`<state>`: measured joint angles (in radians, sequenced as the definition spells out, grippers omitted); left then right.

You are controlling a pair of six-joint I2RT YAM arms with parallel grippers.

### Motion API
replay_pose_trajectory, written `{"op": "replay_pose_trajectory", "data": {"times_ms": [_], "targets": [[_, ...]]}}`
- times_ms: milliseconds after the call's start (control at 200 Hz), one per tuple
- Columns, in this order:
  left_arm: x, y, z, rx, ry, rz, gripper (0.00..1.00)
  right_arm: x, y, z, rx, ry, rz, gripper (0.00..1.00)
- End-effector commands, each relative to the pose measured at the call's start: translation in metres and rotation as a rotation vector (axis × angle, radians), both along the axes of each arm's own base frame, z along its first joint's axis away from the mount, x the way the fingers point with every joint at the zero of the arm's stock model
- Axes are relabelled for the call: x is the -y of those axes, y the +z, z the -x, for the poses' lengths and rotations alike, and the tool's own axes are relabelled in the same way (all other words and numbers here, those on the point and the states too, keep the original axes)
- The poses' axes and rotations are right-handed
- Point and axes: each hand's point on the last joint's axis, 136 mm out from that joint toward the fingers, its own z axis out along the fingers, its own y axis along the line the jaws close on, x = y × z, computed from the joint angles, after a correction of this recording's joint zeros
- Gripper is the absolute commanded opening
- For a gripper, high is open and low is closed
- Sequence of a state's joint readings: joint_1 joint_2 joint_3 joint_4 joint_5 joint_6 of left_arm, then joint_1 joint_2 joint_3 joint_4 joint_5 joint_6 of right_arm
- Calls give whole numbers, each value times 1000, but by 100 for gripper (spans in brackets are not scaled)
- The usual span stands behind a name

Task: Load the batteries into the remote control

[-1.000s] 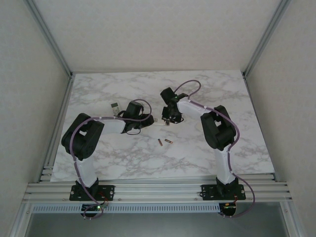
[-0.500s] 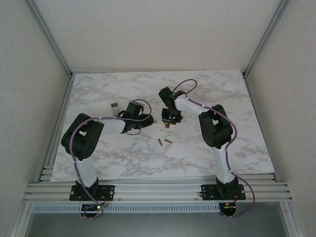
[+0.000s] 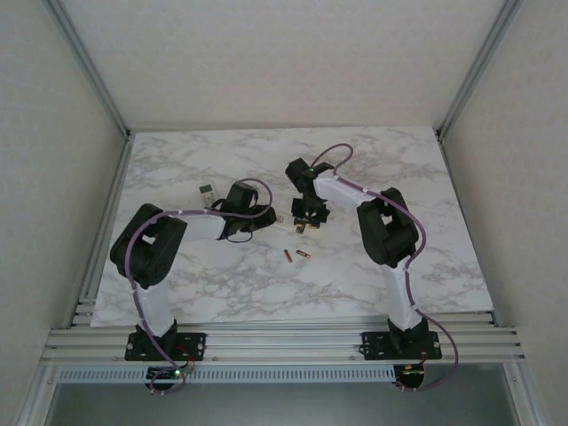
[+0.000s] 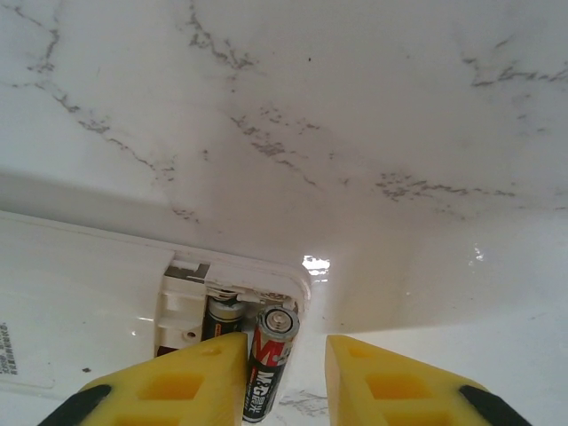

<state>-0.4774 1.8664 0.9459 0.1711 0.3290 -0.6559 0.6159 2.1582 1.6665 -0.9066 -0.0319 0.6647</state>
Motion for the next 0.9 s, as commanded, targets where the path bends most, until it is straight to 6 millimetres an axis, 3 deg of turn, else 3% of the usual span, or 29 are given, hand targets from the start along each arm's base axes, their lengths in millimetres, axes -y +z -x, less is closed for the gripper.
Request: {"op": "replay_pose_trajectory", "data": {"times_ms": [0,416,761,896], "targets": [[8,-10,26,-86,-51,-4,41,-12,13,15,-34,47,-37,29],[9,-11,24,-86,-55,-4,41,-19,37,1,33,56,-84,33],[9,-9,25,-82,-56,-4,41,-4,42,-4,63,13,-67,31],[9,-9,25,-83,-56,-5,41,2,39,-7,65,-10,-57,25]]}}
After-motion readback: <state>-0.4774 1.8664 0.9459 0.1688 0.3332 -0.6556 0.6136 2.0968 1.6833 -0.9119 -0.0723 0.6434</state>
